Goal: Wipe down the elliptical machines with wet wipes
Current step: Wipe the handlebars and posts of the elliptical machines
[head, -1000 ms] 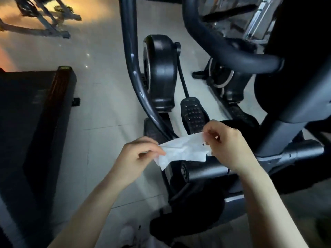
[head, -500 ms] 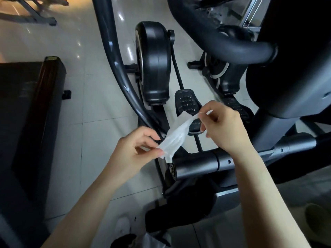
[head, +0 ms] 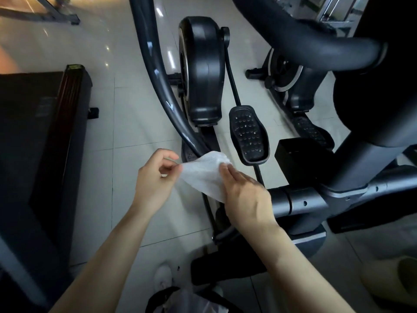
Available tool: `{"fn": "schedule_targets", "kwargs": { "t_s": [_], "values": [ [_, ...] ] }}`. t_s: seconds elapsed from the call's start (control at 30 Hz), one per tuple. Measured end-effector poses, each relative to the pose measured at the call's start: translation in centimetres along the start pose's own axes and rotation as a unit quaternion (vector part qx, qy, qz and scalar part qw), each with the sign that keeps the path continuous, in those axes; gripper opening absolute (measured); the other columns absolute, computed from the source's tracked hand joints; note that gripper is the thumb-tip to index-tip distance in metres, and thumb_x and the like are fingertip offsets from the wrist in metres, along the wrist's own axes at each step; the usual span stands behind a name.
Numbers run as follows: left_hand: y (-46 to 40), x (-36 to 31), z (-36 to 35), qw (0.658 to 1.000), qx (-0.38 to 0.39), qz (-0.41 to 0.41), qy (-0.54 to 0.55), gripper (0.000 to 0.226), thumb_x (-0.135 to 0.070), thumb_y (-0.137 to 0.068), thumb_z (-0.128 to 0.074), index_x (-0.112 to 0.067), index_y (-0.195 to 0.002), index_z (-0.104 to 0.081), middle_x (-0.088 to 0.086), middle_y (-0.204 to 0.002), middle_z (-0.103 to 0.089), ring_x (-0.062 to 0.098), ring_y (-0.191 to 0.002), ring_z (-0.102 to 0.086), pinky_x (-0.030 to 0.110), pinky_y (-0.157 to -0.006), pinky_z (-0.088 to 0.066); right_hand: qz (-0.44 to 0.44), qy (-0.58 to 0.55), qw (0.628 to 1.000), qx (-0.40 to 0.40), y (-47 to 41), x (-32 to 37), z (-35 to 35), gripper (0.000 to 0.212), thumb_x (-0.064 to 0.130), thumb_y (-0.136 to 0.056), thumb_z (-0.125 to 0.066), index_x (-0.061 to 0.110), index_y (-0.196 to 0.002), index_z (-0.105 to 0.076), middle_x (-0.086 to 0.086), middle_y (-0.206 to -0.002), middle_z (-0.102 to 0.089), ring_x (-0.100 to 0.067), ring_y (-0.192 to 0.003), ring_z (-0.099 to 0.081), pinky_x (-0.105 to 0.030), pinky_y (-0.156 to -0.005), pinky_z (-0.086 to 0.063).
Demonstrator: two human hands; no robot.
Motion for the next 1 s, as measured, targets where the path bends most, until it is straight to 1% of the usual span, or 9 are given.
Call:
{"fn": "schedule_targets", "kwargs": {
  "t_s": [0.13,0.23,0.33,0.4,0.57,0.67,0.77,0.9,1.0],
  "values": [
    [-0.1,-0.5,-0.3,0.999,-0.011,-0.034,0.002,0.036,-0.002,-0.087,-0.069,-0.035,-0.086,-0.055,-0.011,-0.074,-0.065,-0.001,-0.071,-0.061,0.006,-0.070,-0.041,-0.039,0.076,0.996,0.038,1.5,0.0,0.0,0.054,0.005,-0.066,-0.069,-0.007,-0.119,-0.064,-0.021,-0.110,-0.070,-0.030,-0.089,-0.072,-0.038,-0.084,-0.056],
    [-0.1,-0.2,0.1,0.998,-0.043,-0.040,0.005,0.025,-0.002,-0.088,-0.068,-0.025,-0.089,-0.059,-0.012,-0.074,-0.062,-0.004,-0.072,-0.059,0.004,-0.067,-0.042,-0.088,0.099,0.977,0.170,1.5,1.8,-1.1,0.058,0.022,-0.106,-0.026,-0.010,-0.150,-0.005,-0.032,-0.157,-0.015,-0.037,-0.145,-0.026,-0.041,-0.118,-0.020],
    [-1.2,-0.4,1.4,0.995,-0.073,-0.061,-0.012,0.023,-0.002,-0.089,-0.065,-0.023,-0.089,-0.059,-0.015,-0.071,-0.060,-0.008,-0.073,-0.058,0.004,-0.065,-0.041,-0.163,0.113,0.973,0.114,0.2,4.0,-1.7,0.086,0.035,-0.088,-0.067,-0.014,-0.143,-0.022,-0.037,-0.144,-0.038,-0.043,-0.133,-0.045,-0.043,-0.107,-0.040],
    [-2.3,-0.6,2.6,0.993,-0.090,-0.079,-0.024,0.022,-0.003,-0.091,-0.063,-0.024,-0.089,-0.058,-0.019,-0.071,-0.060,-0.011,-0.074,-0.058,0.004,-0.065,-0.040,-0.139,0.153,0.977,0.051,-1.5,5.7,-2.9,0.076,0.031,-0.084,-0.064,0.007,-0.144,-0.024,-0.026,-0.141,-0.049,-0.035,-0.129,-0.052,-0.037,-0.103,-0.045],
    [-4.7,-0.3,6.0,0.985,-0.138,-0.089,-0.048,0.016,-0.009,-0.092,-0.062,-0.023,-0.098,-0.059,-0.038,-0.075,-0.059,-0.010,-0.077,-0.058,0.004,-0.067,-0.040,-0.112,0.232,0.965,0.056,-5.4,9.0,-3.4,0.059,0.010,-0.091,-0.005,-0.019,-0.135,0.021,-0.036,-0.155,-0.003,-0.045,-0.147,-0.009,-0.057,-0.114,0.003],
    [-5.2,-0.4,6.1,0.984,-0.123,-0.119,-0.047,0.017,-0.010,-0.091,-0.063,-0.012,-0.109,-0.062,-0.020,-0.086,-0.062,0.010,-0.083,-0.061,0.013,-0.073,-0.047,-0.084,0.243,0.965,0.050,-4.5,8.8,-2.6,0.063,0.017,-0.099,-0.012,-0.015,-0.130,0.033,-0.033,-0.157,0.010,-0.043,-0.148,0.001,-0.062,-0.104,0.021],
    [-3.2,-2.8,4.6,0.936,-0.137,-0.296,-0.131,0.019,-0.005,-0.090,-0.064,-0.004,-0.109,-0.064,0.014,-0.108,-0.060,0.029,-0.096,-0.059,0.032,-0.085,-0.048,-0.092,0.256,0.960,0.063,-1.2,6.8,-2.8,0.073,0.027,-0.105,-0.019,-0.016,-0.131,0.033,-0.037,-0.152,0.016,-0.048,-0.146,0.001,-0.063,-0.107,0.022],
    [2.1,-5.5,-1.2,0.834,-0.074,-0.516,-0.183,0.022,0.000,-0.090,-0.060,-0.013,-0.106,-0.064,0.005,-0.112,-0.062,0.025,-0.095,-0.061,0.036,-0.083,-0.043,-0.145,0.251,0.955,0.070,2.4,5.6,-2.2,0.094,0.054,-0.101,-0.029,-0.015,-0.135,0.026,-0.039,-0.151,0.013,-0.049,-0.146,-0.001,-0.063,-0.099,0.027],
    [3.2,-5.0,-3.2,0.850,-0.018,-0.502,-0.159,0.024,0.005,-0.087,-0.060,-0.008,-0.103,-0.072,0.004,-0.110,-0.068,0.022,-0.096,-0.063,0.033,-0.084,-0.045,-0.169,0.197,0.963,0.072,2.6,5.5,-2.3,0.097,0.059,-0.097,-0.033,-0.012,-0.139,0.018,-0.035,-0.155,0.004,-0.044,-0.148,-0.005,-0.060,-0.103,0.024]
  ]
}}
Point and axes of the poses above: each hand's wrist, its own y-axis away from the middle knuckle, its own z-axis out of the back of the hand, x = y × z, the point moved 7 cm from there along -y, towards the middle knuckle
